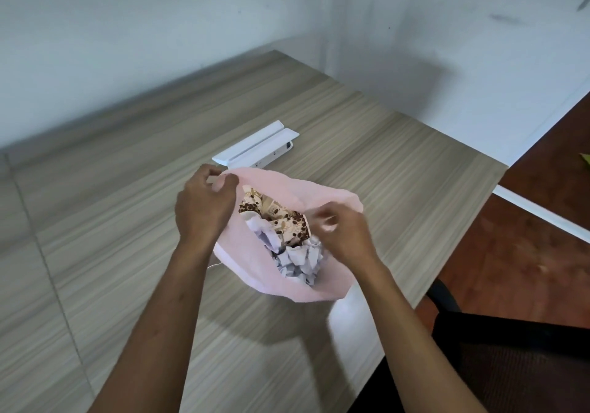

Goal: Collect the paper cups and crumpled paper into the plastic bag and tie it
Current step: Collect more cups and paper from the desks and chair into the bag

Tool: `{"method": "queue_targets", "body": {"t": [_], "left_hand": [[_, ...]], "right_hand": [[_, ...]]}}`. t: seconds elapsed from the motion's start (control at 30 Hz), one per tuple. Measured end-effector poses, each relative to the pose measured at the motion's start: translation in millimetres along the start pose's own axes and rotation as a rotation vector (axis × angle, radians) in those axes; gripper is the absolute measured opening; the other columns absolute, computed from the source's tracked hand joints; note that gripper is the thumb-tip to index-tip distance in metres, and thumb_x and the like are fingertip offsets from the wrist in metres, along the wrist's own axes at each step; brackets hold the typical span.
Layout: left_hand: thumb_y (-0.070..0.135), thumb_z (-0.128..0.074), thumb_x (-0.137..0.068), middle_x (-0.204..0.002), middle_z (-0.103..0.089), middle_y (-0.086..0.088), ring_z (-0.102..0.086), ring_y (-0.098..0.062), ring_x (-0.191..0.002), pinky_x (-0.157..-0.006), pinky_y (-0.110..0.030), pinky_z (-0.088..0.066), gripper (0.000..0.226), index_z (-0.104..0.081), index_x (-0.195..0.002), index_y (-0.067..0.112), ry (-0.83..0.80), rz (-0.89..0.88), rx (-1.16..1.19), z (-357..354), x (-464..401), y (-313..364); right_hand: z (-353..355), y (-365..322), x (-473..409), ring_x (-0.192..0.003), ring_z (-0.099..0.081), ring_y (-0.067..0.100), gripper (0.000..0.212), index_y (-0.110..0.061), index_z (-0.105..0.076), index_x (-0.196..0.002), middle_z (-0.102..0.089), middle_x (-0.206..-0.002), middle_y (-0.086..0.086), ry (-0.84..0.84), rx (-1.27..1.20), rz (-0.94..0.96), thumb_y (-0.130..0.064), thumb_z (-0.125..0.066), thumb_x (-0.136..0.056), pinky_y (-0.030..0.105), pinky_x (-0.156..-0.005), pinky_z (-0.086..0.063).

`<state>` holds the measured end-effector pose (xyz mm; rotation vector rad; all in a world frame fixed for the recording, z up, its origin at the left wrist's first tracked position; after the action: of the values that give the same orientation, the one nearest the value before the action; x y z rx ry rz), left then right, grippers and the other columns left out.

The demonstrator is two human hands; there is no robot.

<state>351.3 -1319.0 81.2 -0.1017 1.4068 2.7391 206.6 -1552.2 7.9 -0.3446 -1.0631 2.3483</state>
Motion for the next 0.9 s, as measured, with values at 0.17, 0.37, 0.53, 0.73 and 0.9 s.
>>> {"method": "queue_targets", "body": {"t": [0.17,0.37,0.53,0.73,0.9], "left_hand": [[0.061,-0.065,-0.081,-0.081,-0.064,0.014,-0.060,-0.013,-0.079,-0.069,-0.028,-0.043,0.032,-0.074,-0.104,0.040,-0.085,-0.097,-0.090,-1.6,-1.0,1.6],[0.063,-0.051,-0.090,-0.059,-0.064,-0.009,-0.062,-0.029,-0.066,-0.064,-0.029,-0.044,0.059,-0.077,-0.072,0.013,0.049,0.027,-0.030,12.6,-17.7,-8.4],[0.069,-0.040,-0.088,-0.079,-0.071,-0.015,-0.065,-0.036,-0.085,-0.076,-0.037,-0.047,0.063,-0.079,-0.085,0.021,0.159,0.097,-0.150,32.1,-32.9,-14.0],[0.065,-0.034,-0.091,-0.087,-0.072,-0.013,-0.064,-0.037,-0.092,-0.079,-0.038,-0.048,0.063,-0.075,-0.082,0.018,0.049,0.098,-0.226,19.8,-35.4,-4.5],[0.054,-0.052,-0.090,-0.115,-0.071,-0.004,-0.061,-0.030,-0.111,-0.083,-0.033,-0.042,0.043,-0.067,-0.119,0.027,-0.036,0.033,-0.196,-0.4,-27.3,4.3]], "right_hand": [[18.2,86.4,-16.5,-0.122,-0.051,0.031,0.073,-0.019,-0.047,-0.138,-0.053,-0.134,0.009,0.116,0.145,-0.342,-0.039,-0.079,-0.076,0.044,-0.099,-0.045],[57.0,77.6,-49.3,-0.073,-0.067,0.028,0.011,-0.017,-0.063,-0.076,-0.067,-0.077,0.004,0.326,-0.139,-0.287,-0.014,-0.068,-0.085,0.040,-0.080,-0.057],[101.2,35.5,-46.3,-0.068,-0.061,0.021,0.011,-0.010,-0.069,-0.083,-0.064,-0.074,0.000,0.573,-0.156,-0.100,-0.017,-0.062,-0.088,0.034,-0.072,-0.052],[101.6,37.6,-50.1,-0.072,-0.062,0.017,0.014,-0.008,-0.073,-0.087,-0.065,-0.074,0.001,0.500,-0.055,-0.184,-0.016,-0.062,-0.087,0.027,-0.075,-0.050],[90.2,54.7,-40.8,-0.084,-0.068,0.021,0.015,-0.010,-0.075,-0.093,-0.073,-0.086,0.006,0.414,-0.035,-0.279,-0.017,-0.064,-0.087,0.028,-0.084,-0.053]]}}
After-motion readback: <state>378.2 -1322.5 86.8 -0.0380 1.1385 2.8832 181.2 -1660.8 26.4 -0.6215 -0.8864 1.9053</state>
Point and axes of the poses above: each hand's wrist, its own x-axis away from the middle knuckle, its own z-axis out of the back of the hand, y = z × x, the point moved 10 cm from there along -x, towards the middle knuckle
